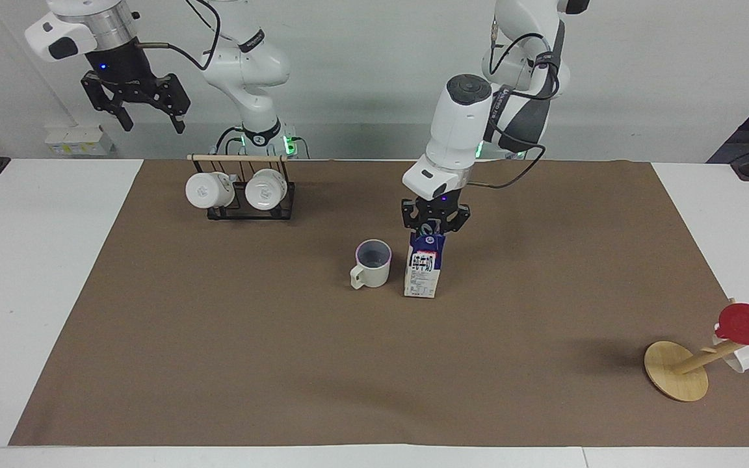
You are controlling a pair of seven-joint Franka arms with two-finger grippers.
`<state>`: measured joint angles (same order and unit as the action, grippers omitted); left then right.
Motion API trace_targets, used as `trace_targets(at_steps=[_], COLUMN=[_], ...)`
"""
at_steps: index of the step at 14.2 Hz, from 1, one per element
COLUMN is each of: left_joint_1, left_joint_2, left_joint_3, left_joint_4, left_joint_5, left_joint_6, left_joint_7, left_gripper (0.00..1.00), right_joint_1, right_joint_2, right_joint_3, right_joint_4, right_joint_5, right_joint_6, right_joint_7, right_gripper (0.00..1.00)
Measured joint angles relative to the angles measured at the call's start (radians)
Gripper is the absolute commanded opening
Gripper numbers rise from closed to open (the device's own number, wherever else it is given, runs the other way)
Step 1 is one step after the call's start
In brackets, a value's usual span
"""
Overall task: Place cup and milk on table
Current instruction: 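Carry the milk carton with the left gripper beside the grey mug, then stand the carton upright, release, and withdraw the left gripper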
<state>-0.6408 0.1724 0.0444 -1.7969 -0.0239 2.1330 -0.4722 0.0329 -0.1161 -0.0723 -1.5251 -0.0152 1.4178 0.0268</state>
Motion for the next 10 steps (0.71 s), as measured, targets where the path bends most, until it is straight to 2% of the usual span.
trace_targets(at_steps=[2,3,4,5,6,7,10], left_joint_1=[0.0,0.0,0.0,0.0,0.0,0.0,0.0], left_joint_2=[0.0,0.0,0.0,0.0,0.0,0.0,0.003], left_joint_3=[0.0,0.0,0.0,0.0,0.0,0.0,0.0], left_joint_4=[0.0,0.0,0.0,0.0,0.0,0.0,-0.002], left_joint_5=[0.0,0.0,0.0,0.0,0.0,0.0,0.0], left_joint_6=[0.0,0.0,0.0,0.0,0.0,0.0,0.0], left_joint_7=[0.0,0.0,0.0,0.0,0.0,0.0,0.0], left_gripper=[0.0,0.04,0.26,0.53,0.86,1.0,1.0], right_joint_1=[0.0,0.0,0.0,0.0,0.0,0.0,0.0], right_joint_2=[0.0,0.0,0.0,0.0,0.0,0.0,0.0], right_joint_3=[0.0,0.0,0.0,0.0,0.0,0.0,0.0], right_joint_4=[0.0,0.0,0.0,0.0,0.0,0.0,0.0], right_joint_5=[0.0,0.0,0.0,0.0,0.0,0.0,0.0], right_joint_6=[0.0,0.0,0.0,0.0,0.0,0.0,0.0], right_joint_7=[0.0,0.0,0.0,0.0,0.0,0.0,0.0], right_gripper=[1.0,1.0,1.0,1.0,1.0,1.0,1.0])
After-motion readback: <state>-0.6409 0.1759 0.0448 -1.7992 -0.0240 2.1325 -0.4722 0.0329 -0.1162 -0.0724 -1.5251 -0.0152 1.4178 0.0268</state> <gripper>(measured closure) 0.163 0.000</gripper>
